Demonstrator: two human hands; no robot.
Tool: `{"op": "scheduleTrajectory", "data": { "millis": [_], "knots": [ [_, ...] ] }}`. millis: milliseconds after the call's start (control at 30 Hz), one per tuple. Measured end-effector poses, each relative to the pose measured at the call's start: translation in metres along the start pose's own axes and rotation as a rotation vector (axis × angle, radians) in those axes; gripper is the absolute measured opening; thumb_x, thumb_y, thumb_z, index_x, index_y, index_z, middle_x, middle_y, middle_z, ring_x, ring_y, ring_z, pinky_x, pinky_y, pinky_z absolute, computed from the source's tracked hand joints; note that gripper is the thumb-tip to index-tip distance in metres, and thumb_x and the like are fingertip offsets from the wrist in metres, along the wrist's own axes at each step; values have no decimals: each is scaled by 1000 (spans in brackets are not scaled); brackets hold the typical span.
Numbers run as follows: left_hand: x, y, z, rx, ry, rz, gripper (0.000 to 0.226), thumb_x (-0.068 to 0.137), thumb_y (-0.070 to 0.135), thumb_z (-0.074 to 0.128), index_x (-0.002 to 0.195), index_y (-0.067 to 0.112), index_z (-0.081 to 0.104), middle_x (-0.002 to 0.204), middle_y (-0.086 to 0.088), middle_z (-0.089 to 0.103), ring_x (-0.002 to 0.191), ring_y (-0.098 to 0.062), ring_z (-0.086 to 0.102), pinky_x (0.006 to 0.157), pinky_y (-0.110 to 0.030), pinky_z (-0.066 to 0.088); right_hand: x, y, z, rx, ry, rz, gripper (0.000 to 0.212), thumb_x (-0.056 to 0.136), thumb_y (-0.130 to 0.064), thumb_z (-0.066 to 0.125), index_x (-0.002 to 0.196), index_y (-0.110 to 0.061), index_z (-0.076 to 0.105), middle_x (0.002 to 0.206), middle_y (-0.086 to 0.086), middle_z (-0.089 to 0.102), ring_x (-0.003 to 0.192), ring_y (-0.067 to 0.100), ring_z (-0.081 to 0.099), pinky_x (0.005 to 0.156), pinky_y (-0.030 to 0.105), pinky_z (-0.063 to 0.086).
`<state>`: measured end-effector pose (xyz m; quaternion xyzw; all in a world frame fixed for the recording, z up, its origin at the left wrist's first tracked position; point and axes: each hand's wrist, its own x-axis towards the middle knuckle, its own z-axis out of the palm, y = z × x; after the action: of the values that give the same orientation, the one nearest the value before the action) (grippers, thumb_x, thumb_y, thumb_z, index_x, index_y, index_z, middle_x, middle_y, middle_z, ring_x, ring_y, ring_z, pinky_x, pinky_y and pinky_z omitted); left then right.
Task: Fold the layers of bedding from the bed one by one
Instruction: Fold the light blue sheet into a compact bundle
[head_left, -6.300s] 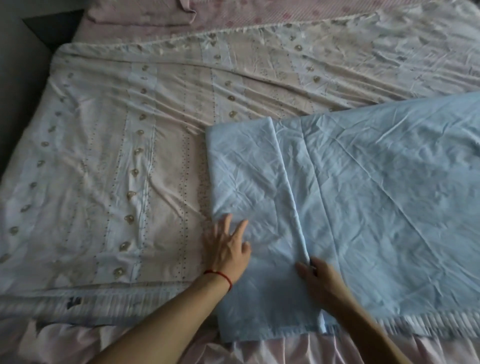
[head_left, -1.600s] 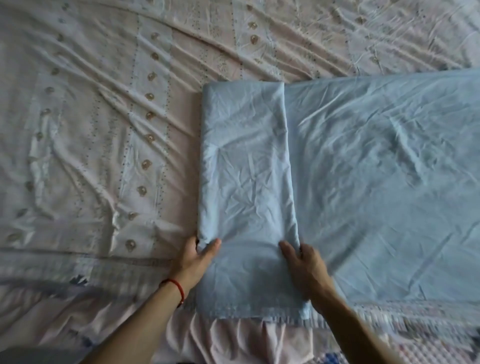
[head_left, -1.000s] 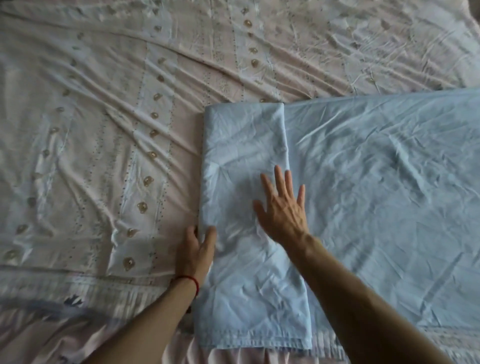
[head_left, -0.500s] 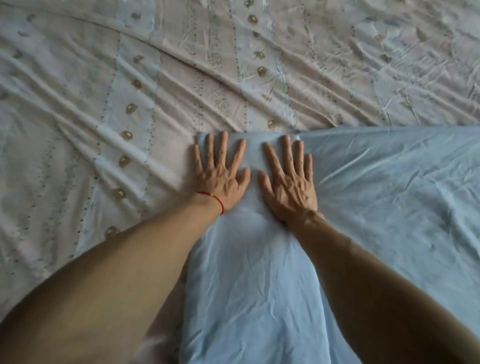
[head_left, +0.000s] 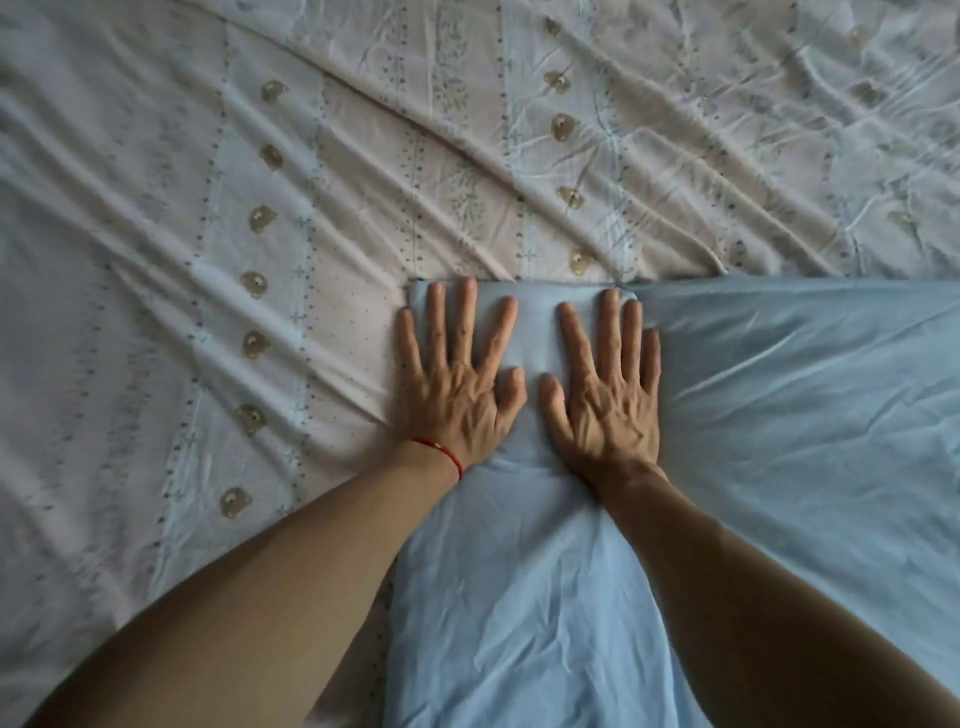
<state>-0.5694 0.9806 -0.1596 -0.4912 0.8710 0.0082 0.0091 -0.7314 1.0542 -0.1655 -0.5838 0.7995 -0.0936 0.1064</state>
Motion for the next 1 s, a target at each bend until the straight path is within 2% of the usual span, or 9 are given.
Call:
{"op": "scheduleTrajectory", "data": {
  "millis": [167,300,467,567,667,767,867,933,1000],
  "knots": [
    [11,-2,-2,52,-136,-41,70,97,56,22,161,34,1,169,-10,-2,154,-37,-2,119,-64,5,3,4,5,36,1,-49,80,94,-60,39,163,-32,10,171,14,-5,157,35,-7,125,57,0],
    [2,3,-35,-20,-313,-91,68,102,53,24,159,34,-8,167,-6,-17,153,-32,-17,120,-61,-7,-4,5,-22,72,-131,-71,80,97,-61,33,164,-29,4,170,15,-11,156,36,-13,124,59,-4],
    [-156,29,-46,-82,-136,-30,64,101,41,29,161,21,18,168,-11,9,156,-28,7,120,-60,15,-157,-18,-41,101,-115,-256,72,98,-53,34,163,-26,20,171,9,9,157,34,3,123,64,8],
    [-272,36,-45,-149,-59,-58,61,104,34,31,159,10,20,167,-14,10,155,-32,7,118,-58,25,-275,-16,-30,132,-110,-179,70,102,-50,41,163,-28,17,171,5,8,158,29,0,125,58,6],
    [-338,42,-49,-205,-70,-111,61,105,31,31,158,4,19,167,-14,10,154,-31,14,119,-53,28,-338,-6,-29,96,-121,-138,74,100,-47,49,163,-19,21,171,9,10,158,30,2,124,57,13],
    [-354,48,-55,-379,-33,-287,63,103,34,36,157,2,25,165,-14,21,150,-29,29,116,-47,36,-359,-4,-34,56,-165,-179,75,99,-46,50,162,-13,24,170,14,11,157,34,4,124,56,15],
    [-343,52,-64,-420,24,-413,68,95,36,46,150,-2,37,146,-25,45,129,-39,46,105,-50,45,-362,-3,-40,61,-202,-191,73,99,-48,41,161,-12,26,169,15,14,157,37,7,124,55,11],
    [-314,44,-76,-463,11,-508,69,93,32,57,150,-2,37,134,-28,52,122,-42,50,103,-50,45,-356,-3,-47,130,-230,-170,72,99,-50,36,161,-16,26,170,11,13,157,35,5,125,51,5],
    [-272,29,-86,-538,-66,-639,67,95,34,63,149,1,40,131,-26,56,122,-40,53,103,-45,44,-348,0,-54,299,-244,-106,68,96,-50,36,158,-22,34,169,4,20,157,30,12,125,47,10]
  ]
}}
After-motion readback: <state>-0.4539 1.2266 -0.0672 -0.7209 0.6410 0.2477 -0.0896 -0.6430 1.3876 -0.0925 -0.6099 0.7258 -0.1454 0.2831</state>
